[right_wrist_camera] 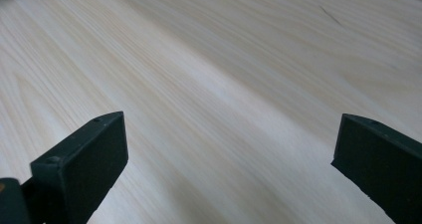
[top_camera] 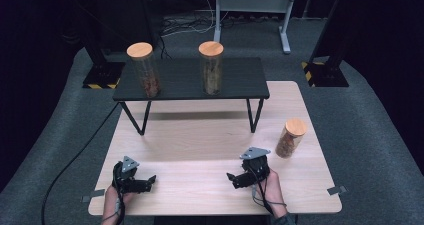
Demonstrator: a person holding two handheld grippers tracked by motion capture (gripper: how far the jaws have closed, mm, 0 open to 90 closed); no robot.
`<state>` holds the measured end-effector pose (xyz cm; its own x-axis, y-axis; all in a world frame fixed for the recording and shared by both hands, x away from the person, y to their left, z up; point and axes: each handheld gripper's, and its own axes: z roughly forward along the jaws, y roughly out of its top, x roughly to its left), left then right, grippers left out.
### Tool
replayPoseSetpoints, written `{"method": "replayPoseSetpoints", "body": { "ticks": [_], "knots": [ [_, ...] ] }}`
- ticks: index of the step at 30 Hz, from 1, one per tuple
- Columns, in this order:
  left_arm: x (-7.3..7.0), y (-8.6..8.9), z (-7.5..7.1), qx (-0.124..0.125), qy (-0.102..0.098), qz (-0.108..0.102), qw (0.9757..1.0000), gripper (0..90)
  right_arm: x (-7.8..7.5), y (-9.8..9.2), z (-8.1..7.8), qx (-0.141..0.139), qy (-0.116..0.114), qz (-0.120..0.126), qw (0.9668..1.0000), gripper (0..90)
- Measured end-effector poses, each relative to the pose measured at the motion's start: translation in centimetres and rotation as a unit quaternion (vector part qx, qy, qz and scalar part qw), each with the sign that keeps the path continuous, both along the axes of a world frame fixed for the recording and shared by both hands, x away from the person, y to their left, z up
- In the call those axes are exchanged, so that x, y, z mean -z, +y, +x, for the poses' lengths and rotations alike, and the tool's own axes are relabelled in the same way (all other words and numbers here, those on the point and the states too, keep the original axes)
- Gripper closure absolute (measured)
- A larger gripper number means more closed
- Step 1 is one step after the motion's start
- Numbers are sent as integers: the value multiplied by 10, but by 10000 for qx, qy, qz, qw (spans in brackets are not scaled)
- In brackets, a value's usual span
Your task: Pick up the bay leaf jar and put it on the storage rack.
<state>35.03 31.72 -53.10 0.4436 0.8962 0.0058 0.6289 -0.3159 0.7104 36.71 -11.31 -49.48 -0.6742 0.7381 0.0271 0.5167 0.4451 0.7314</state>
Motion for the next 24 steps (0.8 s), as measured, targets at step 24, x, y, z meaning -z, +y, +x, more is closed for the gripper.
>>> {"method": "replayPoseSetpoints", "body": {
  "ticks": [24],
  "knots": [
    [0,0,0,0,8,-6,10000,1,33,-88,-35,1031,-39,237,9944,0]
  ]
}}
